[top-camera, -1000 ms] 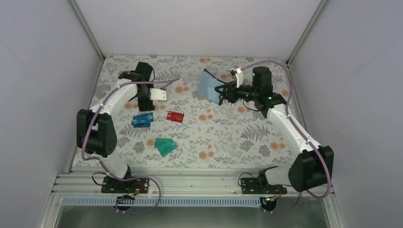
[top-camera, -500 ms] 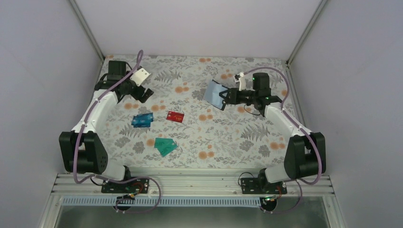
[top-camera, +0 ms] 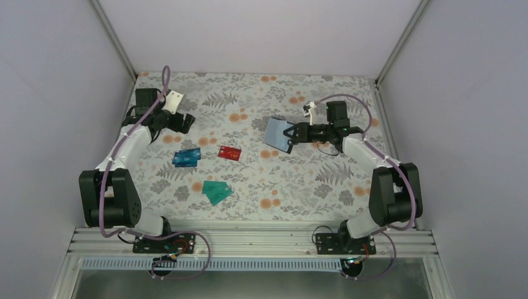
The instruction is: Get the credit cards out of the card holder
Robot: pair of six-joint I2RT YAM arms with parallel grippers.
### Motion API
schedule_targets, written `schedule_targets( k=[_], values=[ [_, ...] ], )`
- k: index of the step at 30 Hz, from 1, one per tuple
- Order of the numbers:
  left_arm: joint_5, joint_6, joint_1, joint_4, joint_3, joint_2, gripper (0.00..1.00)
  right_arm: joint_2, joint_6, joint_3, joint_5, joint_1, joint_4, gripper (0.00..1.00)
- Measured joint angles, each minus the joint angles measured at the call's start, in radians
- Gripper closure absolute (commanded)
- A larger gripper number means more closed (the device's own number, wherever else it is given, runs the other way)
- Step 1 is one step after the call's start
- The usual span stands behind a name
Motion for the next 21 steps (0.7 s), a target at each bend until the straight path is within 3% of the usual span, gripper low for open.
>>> schedule_targets(
  k=[2, 4, 13, 21],
  values=[
    [0.0, -0.005, 0.006, 0.011, -0.004, 0.0, 0.0, 0.017, 0.002, -0.002, 0.01, -0.001, -0.013, 0.26],
    [0.0, -0.008, 0.009, 0.015, -0.006, 0.0, 0.0, 0.025, 0.011, -0.007, 0.078, -0.006, -0.019, 0.02],
    [0.005, -0.008, 0.035, 0.029, -0.04, 0.0, 0.0, -0.18, 0.125, -0.137, 0.585, -0.13, -0.018, 0.0],
    [0.012, -0.013, 0.043, 0.047, -0.041, 0.019, 0.0, -0.348, 0.143, -0.137, 0.769, -0.152, 0.035, 0.0]
  ],
)
